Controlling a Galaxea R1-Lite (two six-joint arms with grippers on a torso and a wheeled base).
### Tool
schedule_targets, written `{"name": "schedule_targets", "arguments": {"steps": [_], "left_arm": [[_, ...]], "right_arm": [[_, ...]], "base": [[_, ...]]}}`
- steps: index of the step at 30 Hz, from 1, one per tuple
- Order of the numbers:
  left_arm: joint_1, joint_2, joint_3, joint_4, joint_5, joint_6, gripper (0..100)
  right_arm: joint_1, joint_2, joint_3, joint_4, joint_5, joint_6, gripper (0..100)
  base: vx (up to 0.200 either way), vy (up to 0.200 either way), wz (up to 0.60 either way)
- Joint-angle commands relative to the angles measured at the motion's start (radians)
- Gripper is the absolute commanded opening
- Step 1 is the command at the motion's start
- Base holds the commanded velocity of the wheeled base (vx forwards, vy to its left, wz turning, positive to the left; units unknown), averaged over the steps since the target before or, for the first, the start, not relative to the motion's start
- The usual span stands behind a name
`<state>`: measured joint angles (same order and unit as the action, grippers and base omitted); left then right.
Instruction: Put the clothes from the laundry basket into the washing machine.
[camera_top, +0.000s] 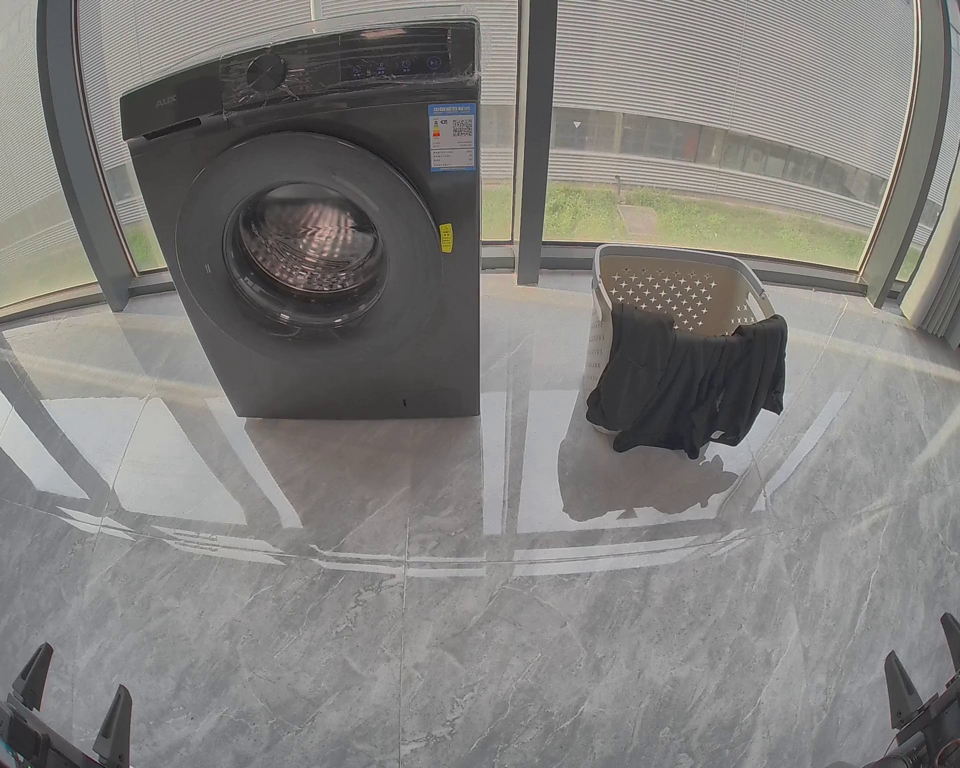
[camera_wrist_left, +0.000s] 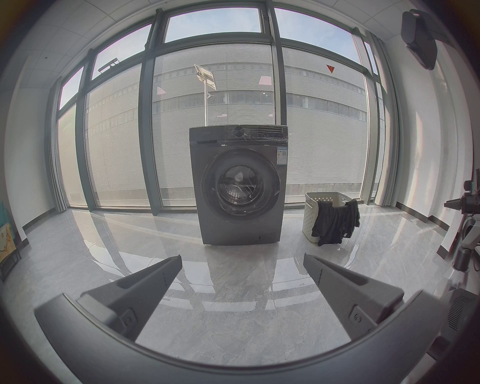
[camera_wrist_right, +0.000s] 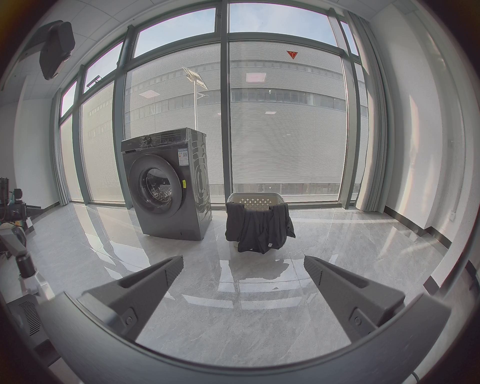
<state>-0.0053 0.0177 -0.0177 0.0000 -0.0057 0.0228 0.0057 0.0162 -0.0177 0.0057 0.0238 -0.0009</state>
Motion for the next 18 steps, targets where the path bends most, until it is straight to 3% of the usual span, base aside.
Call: {"name": "schedule_targets", "arguments": {"steps": [1,18], "left_arm": [[0.001,-0.018,0.016,0.0,0.0,0.0,100],[0.001,-0.018,0.016,0.0,0.0,-0.001,100]], "right_arm": [[0.0,-0.016,0.018,0.0,0.001,-0.001,100],[0.0,-0.016,0.016,0.0,0.001,-0.001,100]], "base": [[0.0,0.0,0.0],[0.0,0.0,0.0]]}}
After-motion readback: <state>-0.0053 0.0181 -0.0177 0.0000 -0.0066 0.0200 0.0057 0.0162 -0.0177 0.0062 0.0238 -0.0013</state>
